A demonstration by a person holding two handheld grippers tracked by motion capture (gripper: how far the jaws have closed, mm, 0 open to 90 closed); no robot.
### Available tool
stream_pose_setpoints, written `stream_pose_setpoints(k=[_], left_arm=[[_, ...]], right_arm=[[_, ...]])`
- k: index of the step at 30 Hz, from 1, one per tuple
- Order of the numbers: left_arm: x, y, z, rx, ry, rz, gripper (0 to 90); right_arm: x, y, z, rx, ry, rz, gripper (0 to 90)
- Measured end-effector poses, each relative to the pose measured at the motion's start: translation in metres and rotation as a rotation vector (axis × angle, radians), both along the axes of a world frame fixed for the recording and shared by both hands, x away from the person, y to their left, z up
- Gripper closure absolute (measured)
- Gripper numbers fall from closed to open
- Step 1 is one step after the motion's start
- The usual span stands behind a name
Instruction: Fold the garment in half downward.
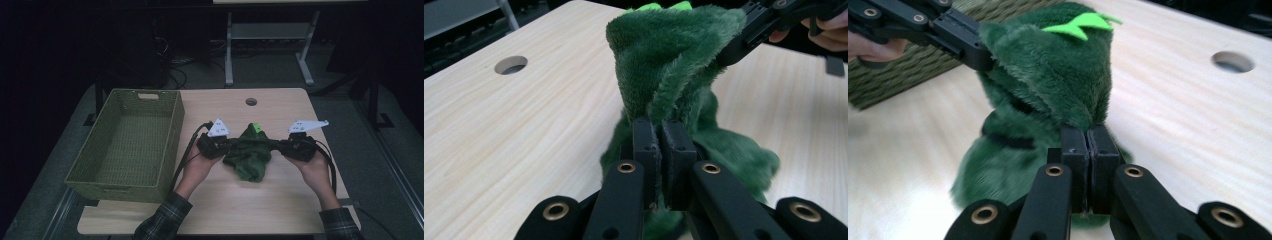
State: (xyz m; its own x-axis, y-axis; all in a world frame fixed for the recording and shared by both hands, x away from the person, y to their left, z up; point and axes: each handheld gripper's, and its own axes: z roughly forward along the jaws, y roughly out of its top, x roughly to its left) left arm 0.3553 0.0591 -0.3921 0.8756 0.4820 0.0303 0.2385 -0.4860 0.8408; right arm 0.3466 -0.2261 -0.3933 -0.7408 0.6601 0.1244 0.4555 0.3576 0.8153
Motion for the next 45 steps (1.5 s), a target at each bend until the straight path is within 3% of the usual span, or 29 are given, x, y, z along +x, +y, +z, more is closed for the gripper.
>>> stream_pose_setpoints(k=[5, 10, 23, 24, 32, 40, 45], left_arm=[[-0.015, 0.003, -0.010, 0.001, 0.012, -0.022, 86.4], [-0.028, 0.005, -0.022, 0.030, 0.018, -0.049, 86.6], [-0.052, 0.005, -0.051, 0.102, 0.073, -0.119, 87.2], [-0.052, 0.004, -0.052, 0.110, 0.075, -0.125, 87.3], [-0.053, 0.003, -0.069, 0.165, 0.108, -0.141, 87.6], [-0.049, 0.002, -0.078, 0.167, 0.134, -0.141, 87.7], [-0.051, 0.003, -0.074, 0.161, 0.136, -0.142, 86.1]], right_arm=[[-0.018, 0.005, -0.006, -0.009, 0.003, 0.030, 88.4], [-0.034, 0.006, -0.015, -0.018, 0.014, 0.058, 88.3], [-0.063, 0.004, -0.041, -0.014, 0.092, 0.095, 88.3], [-0.065, 0.004, -0.045, -0.023, 0.113, 0.098, 88.3], [-0.066, 0.012, -0.061, -0.075, 0.158, 0.126, 88.3], [-0.062, 0.017, -0.073, -0.149, 0.197, 0.115, 88.2], [-0.064, 0.017, -0.072, -0.136, 0.189, 0.113, 84.8]])
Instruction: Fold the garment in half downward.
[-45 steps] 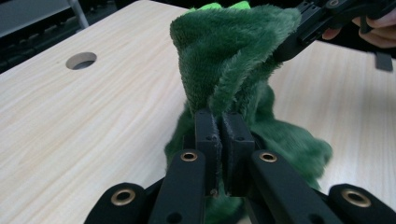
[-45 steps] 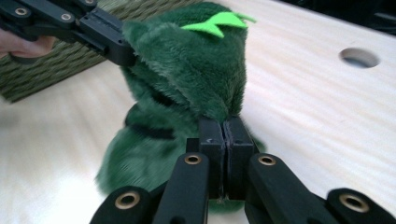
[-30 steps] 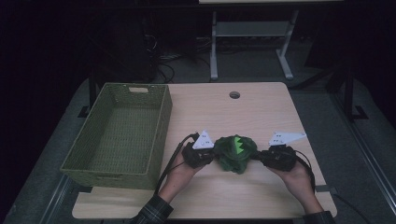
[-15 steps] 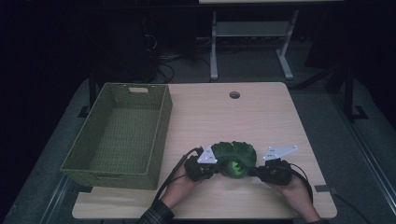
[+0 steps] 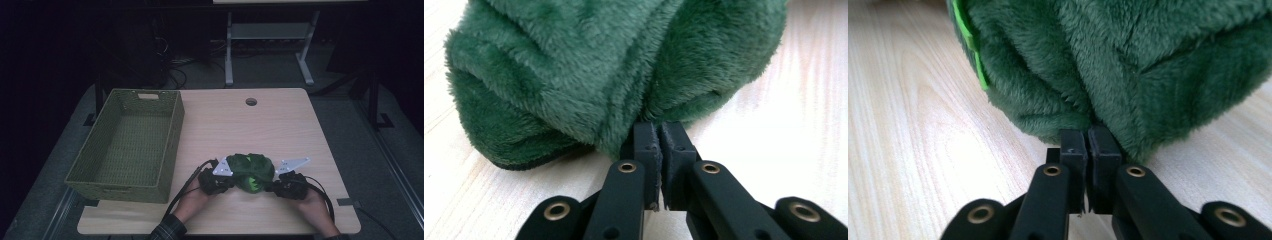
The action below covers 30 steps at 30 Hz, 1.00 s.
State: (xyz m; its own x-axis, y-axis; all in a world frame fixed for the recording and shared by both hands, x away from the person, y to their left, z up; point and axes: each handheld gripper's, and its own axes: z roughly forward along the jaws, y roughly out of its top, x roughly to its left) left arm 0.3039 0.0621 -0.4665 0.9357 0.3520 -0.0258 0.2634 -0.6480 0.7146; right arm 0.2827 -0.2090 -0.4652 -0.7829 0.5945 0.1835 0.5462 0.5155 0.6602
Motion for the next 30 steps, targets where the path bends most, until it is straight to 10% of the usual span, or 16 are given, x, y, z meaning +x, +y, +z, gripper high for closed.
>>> stream_pose_setpoints(k=[17, 30], left_arm=[[-0.024, 0.021, 0.027, -0.058, 0.009, 0.017, 67.6], [-0.022, 0.025, 0.049, -0.109, 0.004, 0.034, 78.8]], right_arm=[[-0.033, -0.015, 0.024, 0.096, -0.072, 0.007, 64.0], [-0.046, -0.017, 0.034, 0.103, -0.110, 0.024, 56.2]])
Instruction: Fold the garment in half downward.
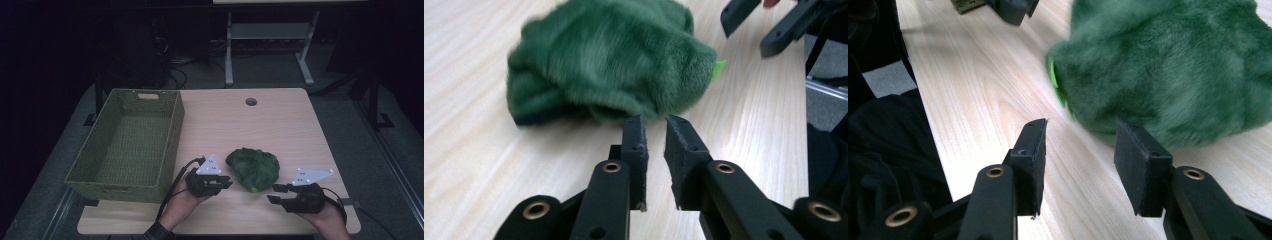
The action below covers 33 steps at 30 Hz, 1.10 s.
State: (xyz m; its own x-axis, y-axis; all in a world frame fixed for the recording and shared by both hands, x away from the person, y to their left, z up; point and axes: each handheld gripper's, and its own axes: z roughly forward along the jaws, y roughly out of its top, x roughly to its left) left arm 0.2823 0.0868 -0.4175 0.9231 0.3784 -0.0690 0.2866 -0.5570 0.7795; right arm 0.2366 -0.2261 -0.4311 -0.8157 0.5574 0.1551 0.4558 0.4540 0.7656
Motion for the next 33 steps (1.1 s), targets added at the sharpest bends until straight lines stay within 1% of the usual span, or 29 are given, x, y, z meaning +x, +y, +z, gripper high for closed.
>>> stream_pose_setpoints(k=[2, 5, 6, 7, 8, 9, 10, 11, 13, 14, 15, 16, 17, 18, 21, 22, 25, 26, 27, 28, 30, 32, 33], left_arm=[[0.004, -0.002, 0.004, -0.021, 0.003, 0.004, 82.4], [0.012, -0.008, 0.009, -0.034, 0.011, 0.002, 87.0], [0.014, -0.010, 0.009, -0.042, 0.018, 0.002, 88.4], [0.017, -0.013, 0.010, -0.049, 0.023, -0.002, 89.2], [0.022, -0.020, 0.011, -0.058, 0.034, 0.000, 89.4], [0.022, -0.020, 0.011, -0.058, 0.034, 0.000, 89.5], [0.024, -0.026, 0.010, -0.055, 0.038, -0.002, 89.5], [0.026, -0.030, 0.009, -0.048, 0.037, -0.004, 89.5], [0.031, -0.036, 0.003, -0.031, 0.037, 0.005, 89.5], [0.034, -0.038, -0.001, -0.004, 0.039, 0.011, 89.5], [0.036, -0.040, -0.005, 0.008, 0.044, 0.020, 89.6], [0.036, -0.040, -0.005, 0.008, 0.044, 0.020, 89.6], [0.045, -0.041, -0.017, 0.071, 0.033, 0.049, 89.6], [0.047, -0.041, -0.020, 0.078, 0.039, 0.056, 89.6], [0.054, -0.041, -0.028, 0.110, 0.037, 0.074, 89.6], [0.056, -0.042, -0.031, 0.133, 0.024, 0.083, 89.7], [0.060, -0.043, -0.038, 0.175, 0.022, 0.091, 89.7], [0.060, -0.043, -0.038, 0.175, 0.022, 0.091, 89.7], [0.062, -0.044, -0.043, 0.214, 0.018, 0.094, 89.7], [0.062, -0.044, -0.045, 0.216, 0.012, 0.096, 89.7], [0.063, -0.042, -0.044, 0.220, 0.016, 0.097, 89.6], [0.063, -0.040, -0.042, 0.198, 0.024, 0.102, 89.6], [0.062, -0.038, -0.040, 0.189, 0.027, 0.101, 89.6]], right_arm=[[0.002, -0.001, 0.002, 0.000, -0.001, -0.011, 61.3], [0.013, -0.004, 0.008, 0.012, -0.001, -0.043, 73.1], [0.017, -0.004, 0.009, 0.011, -0.007, -0.056, 77.8], [0.021, -0.004, 0.010, 0.005, -0.010, -0.066, 80.2], [0.025, -0.005, 0.010, 0.001, -0.017, -0.074, 82.8], [0.025, -0.005, 0.010, 0.001, -0.017, -0.074, 82.8], [0.038, -0.003, 0.009, -0.011, -0.012, -0.096, 86.6], [0.042, -0.003, 0.008, -0.018, -0.020, -0.097, 87.3], [0.050, -0.001, 0.004, -0.037, -0.017, -0.113, 88.7], [0.054, -0.001, 0.002, -0.049, -0.018, -0.116, 89.0], [0.058, 0.000, -0.001, -0.060, -0.011, -0.117, 89.4], [0.058, 0.000, -0.001, -0.060, -0.011, -0.117, 89.4], [0.064, 0.002, -0.009, -0.087, 0.012, -0.118, 89.6], [0.067, 0.003, -0.012, -0.094, 0.020, -0.117, 89.7], [0.073, 0.009, -0.020, -0.110, 0.052, -0.110, 89.8], [0.074, 0.011, -0.023, -0.122, 0.055, -0.101, 89.8], [0.076, 0.016, -0.030, -0.137, 0.080, -0.090, 89.9], [0.076, 0.016, -0.030, -0.137, 0.080, -0.090, 89.9], [0.077, 0.017, -0.035, -0.149, 0.087, -0.081, 89.9], [0.076, 0.017, -0.035, -0.140, 0.088, -0.085, 89.9], [0.075, 0.017, -0.034, -0.154, 0.092, -0.083, 89.9], [0.074, 0.017, -0.034, -0.168, 0.090, -0.082, 89.8], [0.073, 0.016, -0.033, -0.165, 0.078, -0.081, 89.9]])
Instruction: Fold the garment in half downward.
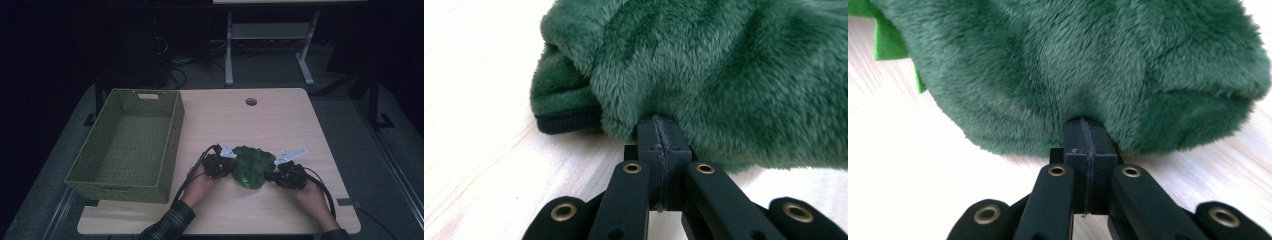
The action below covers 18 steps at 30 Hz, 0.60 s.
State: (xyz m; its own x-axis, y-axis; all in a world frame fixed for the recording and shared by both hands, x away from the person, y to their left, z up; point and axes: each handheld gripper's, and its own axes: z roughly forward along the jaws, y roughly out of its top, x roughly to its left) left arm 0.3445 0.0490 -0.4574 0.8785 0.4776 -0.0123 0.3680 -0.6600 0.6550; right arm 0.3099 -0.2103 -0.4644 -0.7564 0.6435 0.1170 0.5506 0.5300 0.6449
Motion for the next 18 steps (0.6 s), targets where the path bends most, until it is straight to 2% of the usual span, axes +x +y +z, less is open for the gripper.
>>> stream_pose_setpoints(k=[6, 11, 16, 18], left_arm=[[-0.008, 0.008, 0.012, -0.035, -0.006, -0.003, 89.6], [-0.019, 0.016, 0.023, -0.071, 0.001, -0.017, 89.6], [-0.035, 0.018, 0.025, -0.102, 0.020, -0.035, 89.6], [-0.040, 0.018, 0.025, -0.101, 0.024, -0.052, 89.6]], right_arm=[[-0.006, -0.014, 0.009, 0.026, -0.021, -0.031, 89.8], [-0.012, -0.034, 0.025, 0.090, -0.072, -0.067, 89.8], [-0.004, -0.042, 0.032, 0.121, -0.086, -0.098, 89.9], [0.004, -0.041, 0.033, 0.111, -0.096, -0.106, 89.9]])
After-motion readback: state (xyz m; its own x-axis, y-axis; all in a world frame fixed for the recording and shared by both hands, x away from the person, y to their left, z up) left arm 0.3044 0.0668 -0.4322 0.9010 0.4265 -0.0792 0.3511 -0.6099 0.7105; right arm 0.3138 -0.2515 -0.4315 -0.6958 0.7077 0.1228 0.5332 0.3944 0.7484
